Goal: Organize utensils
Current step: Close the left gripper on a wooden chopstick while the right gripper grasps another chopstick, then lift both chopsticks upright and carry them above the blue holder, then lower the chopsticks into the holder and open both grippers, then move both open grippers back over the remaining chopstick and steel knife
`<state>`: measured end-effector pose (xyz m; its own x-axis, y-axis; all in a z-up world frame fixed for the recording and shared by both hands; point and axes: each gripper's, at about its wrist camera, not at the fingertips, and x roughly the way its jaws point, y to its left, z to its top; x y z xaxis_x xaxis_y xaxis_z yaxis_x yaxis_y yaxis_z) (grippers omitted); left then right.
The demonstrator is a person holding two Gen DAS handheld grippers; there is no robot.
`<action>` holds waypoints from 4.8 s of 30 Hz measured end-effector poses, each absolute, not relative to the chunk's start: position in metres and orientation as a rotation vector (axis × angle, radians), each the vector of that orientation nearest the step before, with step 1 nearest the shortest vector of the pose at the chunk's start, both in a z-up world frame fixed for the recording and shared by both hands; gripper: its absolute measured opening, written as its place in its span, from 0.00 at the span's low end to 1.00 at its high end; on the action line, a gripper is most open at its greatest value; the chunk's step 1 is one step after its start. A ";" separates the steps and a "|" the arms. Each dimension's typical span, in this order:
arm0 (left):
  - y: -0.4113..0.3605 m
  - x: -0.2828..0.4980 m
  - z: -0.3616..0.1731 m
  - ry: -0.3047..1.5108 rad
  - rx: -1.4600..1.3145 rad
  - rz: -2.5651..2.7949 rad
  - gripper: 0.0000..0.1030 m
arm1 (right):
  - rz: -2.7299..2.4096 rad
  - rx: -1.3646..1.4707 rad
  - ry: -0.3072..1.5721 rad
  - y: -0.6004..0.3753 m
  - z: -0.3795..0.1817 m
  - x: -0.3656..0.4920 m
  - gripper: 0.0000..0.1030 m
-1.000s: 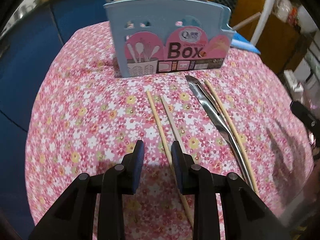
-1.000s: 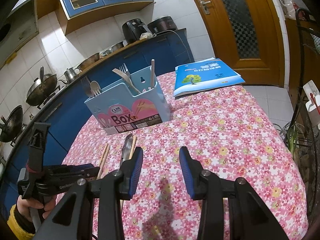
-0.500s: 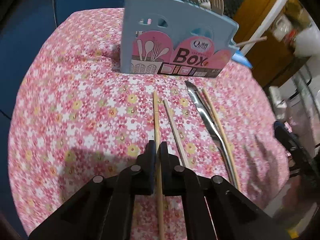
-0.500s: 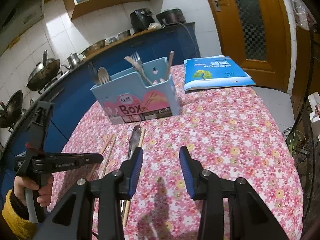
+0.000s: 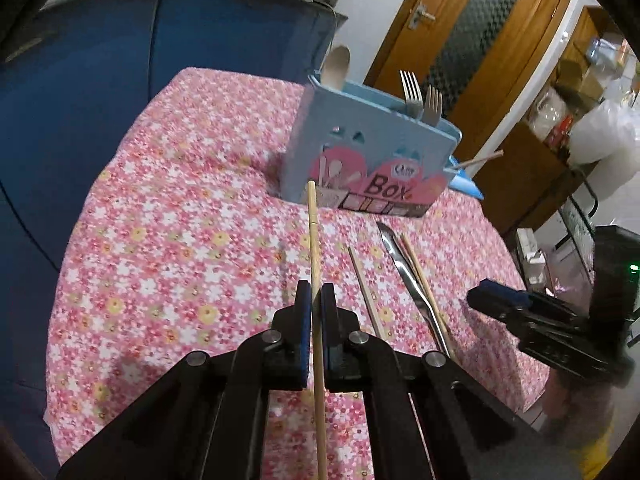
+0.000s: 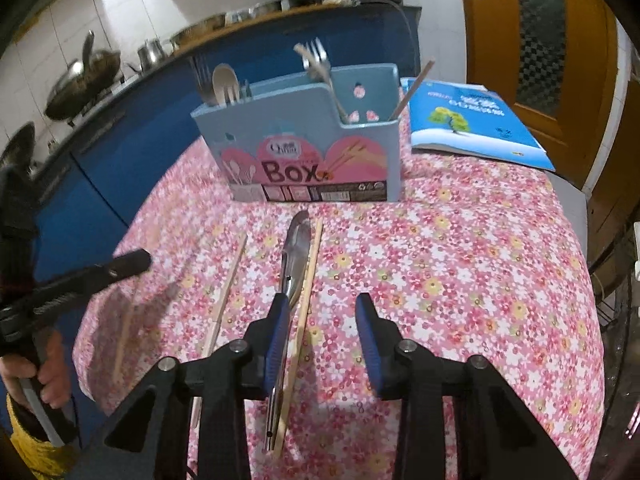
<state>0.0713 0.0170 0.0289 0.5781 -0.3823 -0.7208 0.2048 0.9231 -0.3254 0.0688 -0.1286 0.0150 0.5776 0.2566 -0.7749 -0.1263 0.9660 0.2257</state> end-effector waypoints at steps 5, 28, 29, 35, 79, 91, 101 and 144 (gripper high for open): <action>0.026 0.071 0.031 0.862 -0.246 -0.349 0.02 | 0.232 0.101 1.014 -0.118 0.007 0.082 0.27; 0.033 0.074 0.038 0.772 -0.282 -0.376 0.02 | 0.298 -0.062 1.267 -0.084 -0.015 0.131 0.07; 0.032 0.074 0.039 0.766 -0.284 -0.377 0.02 | 0.307 -0.030 1.257 -0.087 -0.015 0.130 0.06; 0.026 0.075 0.054 0.712 -0.293 -0.389 0.02 | 0.323 0.100 1.121 -0.115 -0.002 0.111 0.06; -0.026 0.208 0.121 0.140 -0.208 -0.232 0.02 | 0.176 0.168 0.208 -0.159 0.101 0.172 0.06; -0.035 0.207 0.095 0.149 -0.155 -0.229 0.02 | 0.181 0.100 0.213 -0.146 0.081 0.181 0.06; -0.038 0.200 0.094 0.152 -0.133 -0.232 0.04 | 0.206 0.101 0.252 -0.143 0.072 0.184 0.07; -0.022 0.109 0.116 0.386 -0.147 -0.281 0.39 | 0.185 0.011 0.344 -0.121 0.098 0.093 0.29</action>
<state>0.1089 -0.0225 0.1161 0.8883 -0.2975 -0.3498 0.2419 0.9507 -0.1941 0.0930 -0.1215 0.0978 0.9245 0.1825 -0.3347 -0.1787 0.9830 0.0424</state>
